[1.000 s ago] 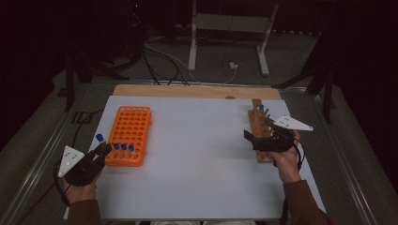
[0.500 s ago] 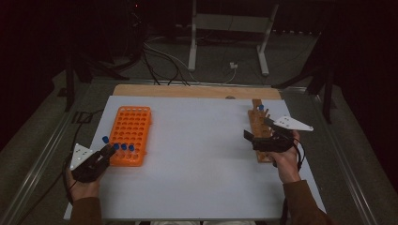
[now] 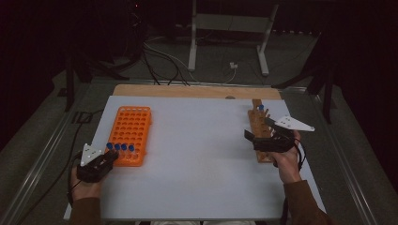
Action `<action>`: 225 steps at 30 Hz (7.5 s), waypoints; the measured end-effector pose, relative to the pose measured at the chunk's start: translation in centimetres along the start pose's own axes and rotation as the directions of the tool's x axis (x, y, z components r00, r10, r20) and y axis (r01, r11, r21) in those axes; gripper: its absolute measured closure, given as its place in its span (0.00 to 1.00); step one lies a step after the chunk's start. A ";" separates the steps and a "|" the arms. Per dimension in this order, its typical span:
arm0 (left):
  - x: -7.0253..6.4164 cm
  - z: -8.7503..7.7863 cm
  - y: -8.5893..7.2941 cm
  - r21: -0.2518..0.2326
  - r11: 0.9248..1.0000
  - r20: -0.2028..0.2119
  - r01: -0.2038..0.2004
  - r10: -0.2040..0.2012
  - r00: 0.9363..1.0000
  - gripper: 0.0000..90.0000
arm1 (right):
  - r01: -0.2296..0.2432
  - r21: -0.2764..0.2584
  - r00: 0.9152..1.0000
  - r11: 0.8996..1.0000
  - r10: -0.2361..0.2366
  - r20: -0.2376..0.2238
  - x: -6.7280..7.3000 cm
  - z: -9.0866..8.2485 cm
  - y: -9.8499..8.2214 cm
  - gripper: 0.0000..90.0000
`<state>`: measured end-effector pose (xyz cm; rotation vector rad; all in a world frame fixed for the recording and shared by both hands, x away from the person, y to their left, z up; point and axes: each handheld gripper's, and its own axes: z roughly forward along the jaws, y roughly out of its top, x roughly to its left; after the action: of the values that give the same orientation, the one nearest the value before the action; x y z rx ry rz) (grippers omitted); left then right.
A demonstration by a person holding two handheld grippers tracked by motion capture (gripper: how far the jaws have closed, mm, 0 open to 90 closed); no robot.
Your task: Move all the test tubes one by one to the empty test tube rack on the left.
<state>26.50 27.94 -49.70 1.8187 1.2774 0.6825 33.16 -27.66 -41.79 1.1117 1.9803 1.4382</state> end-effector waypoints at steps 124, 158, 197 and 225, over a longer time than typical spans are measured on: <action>-13.4 3.3 4.6 -0.104 0.989 0.300 -0.106 0.133 0.945 0.01 | -0.045 0.182 0.973 0.982 0.002 0.229 -9.7 6.4 0.8 0.85; -15.1 4.0 6.6 -0.136 0.983 0.305 -0.120 0.157 0.939 0.01 | 0.028 0.082 0.999 0.996 -0.030 0.034 -4.3 3.1 4.7 0.85; -21.2 8.9 10.1 -0.154 0.976 0.279 -0.151 0.190 0.941 0.41 | 0.111 0.181 0.969 0.977 -0.066 -0.237 8.4 7.2 2.3 0.85; -20.8 9.1 9.7 -0.167 0.975 0.352 -0.149 0.200 0.915 0.87 | 0.086 0.172 0.949 0.981 -0.028 -0.313 8.9 7.3 2.3 0.57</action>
<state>31.43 3.99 -46.13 1.8543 0.8094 0.4802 34.27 -16.00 -41.36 0.9367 2.3849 1.4981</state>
